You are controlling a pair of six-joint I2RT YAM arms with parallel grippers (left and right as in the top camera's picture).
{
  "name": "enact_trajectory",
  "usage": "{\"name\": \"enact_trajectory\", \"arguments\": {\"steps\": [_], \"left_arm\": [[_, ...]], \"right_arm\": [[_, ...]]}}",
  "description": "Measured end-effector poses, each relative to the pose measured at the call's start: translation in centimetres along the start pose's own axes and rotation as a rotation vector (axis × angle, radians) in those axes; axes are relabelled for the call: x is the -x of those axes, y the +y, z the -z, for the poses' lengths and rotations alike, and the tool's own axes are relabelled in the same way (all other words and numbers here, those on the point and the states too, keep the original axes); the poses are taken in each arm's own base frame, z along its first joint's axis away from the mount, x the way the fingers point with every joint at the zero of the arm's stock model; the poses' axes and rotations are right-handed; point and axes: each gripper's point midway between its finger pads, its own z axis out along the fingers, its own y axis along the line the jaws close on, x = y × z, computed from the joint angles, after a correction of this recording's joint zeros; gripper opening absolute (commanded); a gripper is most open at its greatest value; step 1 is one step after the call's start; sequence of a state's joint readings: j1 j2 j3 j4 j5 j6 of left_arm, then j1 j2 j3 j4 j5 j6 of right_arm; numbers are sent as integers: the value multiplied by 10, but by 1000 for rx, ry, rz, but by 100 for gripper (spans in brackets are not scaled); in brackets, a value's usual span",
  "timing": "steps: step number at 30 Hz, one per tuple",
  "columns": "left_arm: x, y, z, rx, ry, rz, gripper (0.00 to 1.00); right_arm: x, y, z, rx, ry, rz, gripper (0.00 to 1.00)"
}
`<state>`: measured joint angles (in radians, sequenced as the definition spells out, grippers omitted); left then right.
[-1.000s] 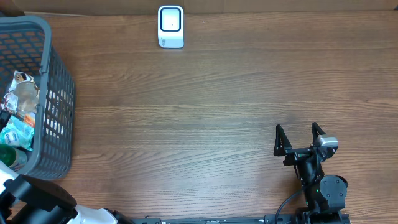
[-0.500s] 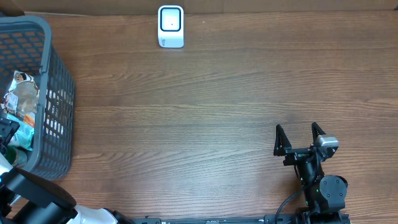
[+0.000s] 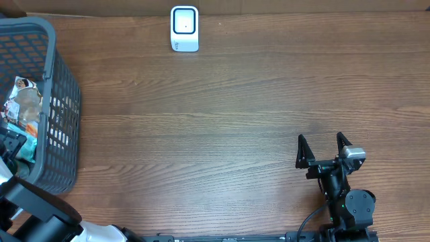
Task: Scan the item barcode
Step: 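Grasp the green-capped jar in the basket with the left gripper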
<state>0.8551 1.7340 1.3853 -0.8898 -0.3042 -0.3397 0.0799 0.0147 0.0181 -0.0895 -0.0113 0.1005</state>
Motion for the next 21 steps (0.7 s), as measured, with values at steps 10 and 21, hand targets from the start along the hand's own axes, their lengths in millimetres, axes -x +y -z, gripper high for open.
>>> {"name": "enact_trajectory", "arguments": {"steps": [10,21], "left_arm": [[8,7,-11,0,-33,29,100],[-10,4,-45,22,50,-43,91]], "right_arm": [[0,0,0,0,1,0,100],[0,0,0,0,0,1,100]]}}
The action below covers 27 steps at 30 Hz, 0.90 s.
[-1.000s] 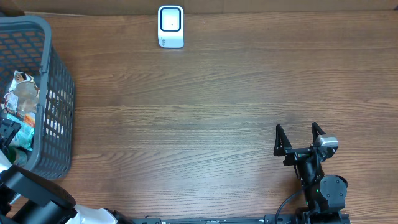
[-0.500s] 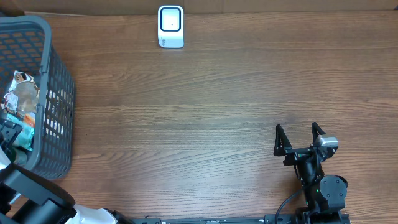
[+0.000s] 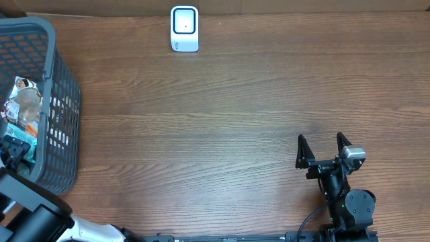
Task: Scan the item barcode
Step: 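Grasp the green-capped jar in the basket with the left gripper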
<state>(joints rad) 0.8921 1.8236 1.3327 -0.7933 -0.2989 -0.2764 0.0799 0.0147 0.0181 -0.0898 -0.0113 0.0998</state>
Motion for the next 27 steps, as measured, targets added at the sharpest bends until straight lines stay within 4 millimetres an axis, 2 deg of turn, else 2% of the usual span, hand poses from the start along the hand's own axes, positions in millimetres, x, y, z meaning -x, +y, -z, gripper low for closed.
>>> {"name": "enact_trajectory", "arguments": {"steps": [3,10,20,24,27], "left_arm": [[-2,-1,-5,0,13,-16,77],[1,-3,-3,-7,3,-22,56],[-7,-7,4,-37,56,-38,47],[-6,-16,21,-83,85,-54,45],[14,-32,50,-154,47,-60,42]], "right_arm": [[0,0,0,1,-1,0,100],[0,0,0,0,0,-1,100],[0,0,0,0,0,-1,100],[0,0,0,0,0,0,100],[0,0,0,0,-1,-1,100]]}}
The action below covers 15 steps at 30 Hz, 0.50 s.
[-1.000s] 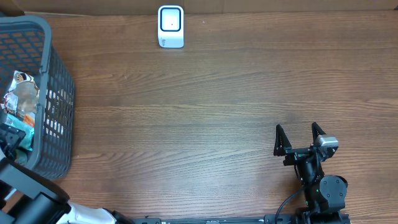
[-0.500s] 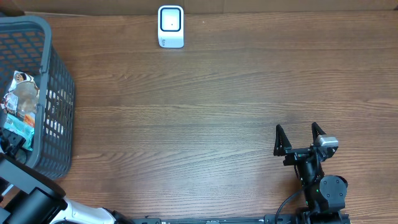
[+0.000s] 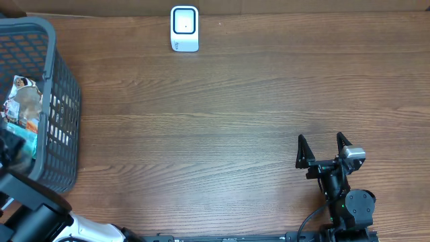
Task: Scan the item barcode
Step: 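Grasp the green-capped jar in the basket with the left gripper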
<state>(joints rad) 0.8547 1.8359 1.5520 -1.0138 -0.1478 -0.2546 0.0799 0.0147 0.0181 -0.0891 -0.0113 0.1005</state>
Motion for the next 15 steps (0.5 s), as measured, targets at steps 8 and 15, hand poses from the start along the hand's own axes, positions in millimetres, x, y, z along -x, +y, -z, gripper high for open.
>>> {"name": "enact_trajectory", "arguments": {"steps": [8,15], "left_arm": [[45,-70,134,-250,-242,-89,43],[16,-130,278,-487,-486,-248,44]], "right_arm": [[0,0,0,0,0,0,100],[0,0,0,0,1,0,100]]}}
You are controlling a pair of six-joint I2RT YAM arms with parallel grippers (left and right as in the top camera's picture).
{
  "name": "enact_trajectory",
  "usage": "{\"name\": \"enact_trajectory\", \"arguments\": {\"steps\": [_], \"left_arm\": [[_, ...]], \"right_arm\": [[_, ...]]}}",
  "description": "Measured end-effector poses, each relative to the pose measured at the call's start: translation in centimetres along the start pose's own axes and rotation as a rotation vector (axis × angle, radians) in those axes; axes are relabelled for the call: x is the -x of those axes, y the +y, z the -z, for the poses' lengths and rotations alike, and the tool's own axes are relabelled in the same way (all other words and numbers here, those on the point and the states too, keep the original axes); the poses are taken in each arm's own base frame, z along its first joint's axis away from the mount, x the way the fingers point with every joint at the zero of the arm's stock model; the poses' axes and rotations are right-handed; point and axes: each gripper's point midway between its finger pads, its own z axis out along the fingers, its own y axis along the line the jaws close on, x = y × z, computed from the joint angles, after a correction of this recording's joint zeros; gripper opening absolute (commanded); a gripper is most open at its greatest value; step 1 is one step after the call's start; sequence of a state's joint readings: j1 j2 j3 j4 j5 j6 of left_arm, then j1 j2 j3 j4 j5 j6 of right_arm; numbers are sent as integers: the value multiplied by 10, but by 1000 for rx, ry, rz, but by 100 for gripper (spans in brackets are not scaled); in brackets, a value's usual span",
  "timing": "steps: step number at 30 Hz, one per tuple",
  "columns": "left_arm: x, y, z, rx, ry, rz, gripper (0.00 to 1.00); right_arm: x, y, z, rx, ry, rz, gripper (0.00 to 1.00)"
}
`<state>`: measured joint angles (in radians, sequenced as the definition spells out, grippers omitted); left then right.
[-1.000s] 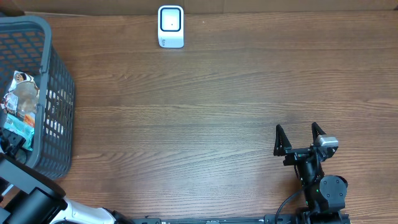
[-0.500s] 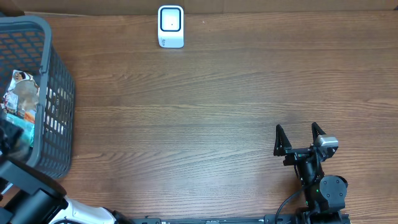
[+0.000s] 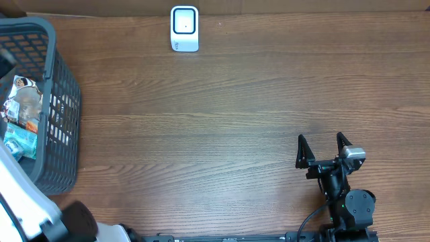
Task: Scan the item barcode
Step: 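Grasp the green-capped jar in the basket with the left gripper, then carry the jar out and set it upright on the table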
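A white barcode scanner (image 3: 184,28) with a blue-rimmed window stands at the table's far edge. The grey mesh basket (image 3: 57,101) at the left holds a printed snack packet (image 3: 20,101) and a teal packet (image 3: 16,142). Of my left arm (image 3: 20,202) only a white link shows at the bottom left. A dark blur (image 3: 5,55) at the frame's left edge over the basket may be its gripper, whose jaws cannot be made out. My right gripper (image 3: 323,149) rests open at the near right, holding nothing.
The wooden table (image 3: 222,114) stretches between the basket and the right arm. The basket's tall mesh walls stand around the packets. The right arm's base (image 3: 349,205) sits at the near edge.
My left gripper, which was low in the basket over the teal packet, has left that spot. The teal packet lies uncovered in the basket. The right arm has not moved.
At all three earlier moments my left gripper stayed in the near part of the basket at the teal packet, shifting slightly. Now it has left that spot, and both packets lie in the basket. The right gripper has stayed open in place.
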<state>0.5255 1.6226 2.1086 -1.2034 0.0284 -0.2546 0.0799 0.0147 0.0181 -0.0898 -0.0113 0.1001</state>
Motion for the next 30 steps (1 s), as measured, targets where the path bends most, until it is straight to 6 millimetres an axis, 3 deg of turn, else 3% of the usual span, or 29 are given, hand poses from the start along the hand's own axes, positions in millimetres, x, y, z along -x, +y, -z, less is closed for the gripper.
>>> {"name": "enact_trajectory", "arguments": {"steps": [3,6,9,12,17,25,30], "left_arm": [[-1,-46,42,-116,-63,-71,44],[-22,-87,78,-231,-63,-149,44],[-60,-119,100,-320,24,-240,42],[-106,-144,104,-375,164,-341,41],[-172,-178,79,-395,363,-477,41],[-301,-232,0,-374,609,-639,40],[-371,-256,-21,-379,691,-746,43]], "right_arm": [[0,0,0,0,0,-1,100],[0,0,0,0,0,0,100],[0,0,0,0,0,-1,100],[0,0,0,0,0,0,100],[0,0,0,0,0,0,100],[0,0,0,0,-1,0,100],[0,0,0,0,0,0,100]]}}
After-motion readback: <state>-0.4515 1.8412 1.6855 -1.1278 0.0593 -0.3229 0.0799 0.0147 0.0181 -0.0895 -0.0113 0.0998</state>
